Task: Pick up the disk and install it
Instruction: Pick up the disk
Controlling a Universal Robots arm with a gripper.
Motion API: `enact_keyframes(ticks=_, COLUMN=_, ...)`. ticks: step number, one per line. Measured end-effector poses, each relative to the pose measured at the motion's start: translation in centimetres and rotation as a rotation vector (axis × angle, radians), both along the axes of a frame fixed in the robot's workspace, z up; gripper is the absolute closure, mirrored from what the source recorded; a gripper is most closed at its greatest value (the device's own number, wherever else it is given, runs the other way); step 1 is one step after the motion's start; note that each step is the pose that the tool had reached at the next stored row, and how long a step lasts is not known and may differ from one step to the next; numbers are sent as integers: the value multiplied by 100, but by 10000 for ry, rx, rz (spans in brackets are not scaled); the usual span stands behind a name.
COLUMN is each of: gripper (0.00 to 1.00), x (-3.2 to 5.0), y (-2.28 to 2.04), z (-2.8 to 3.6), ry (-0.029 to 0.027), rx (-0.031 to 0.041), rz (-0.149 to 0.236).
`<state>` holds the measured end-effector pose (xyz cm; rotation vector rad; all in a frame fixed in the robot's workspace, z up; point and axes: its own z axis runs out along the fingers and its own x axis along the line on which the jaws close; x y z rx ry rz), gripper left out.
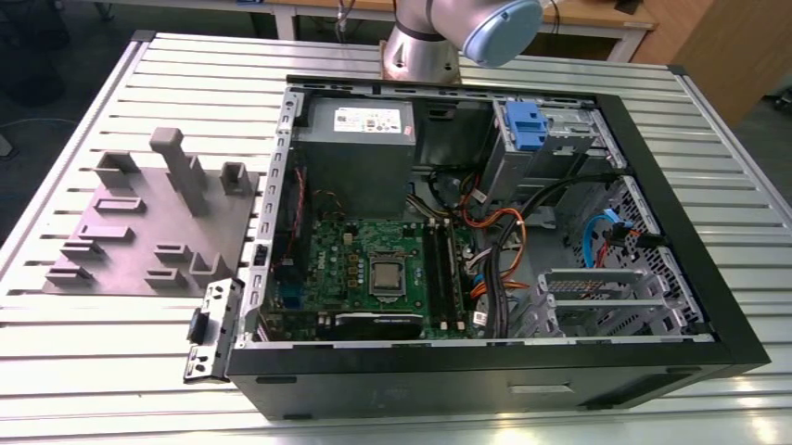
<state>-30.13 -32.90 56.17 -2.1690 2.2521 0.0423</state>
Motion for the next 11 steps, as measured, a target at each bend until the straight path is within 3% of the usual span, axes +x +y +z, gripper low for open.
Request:
enact_keyframes(ticks=7, gripper=64, x=7, y=-66, z=-16, ry=-2, rx=1, rz=0)
enact_keyframes(ticks=11, gripper=64, x=94, y=-76, z=-19, ry=-1, rx=0, rz=-1)
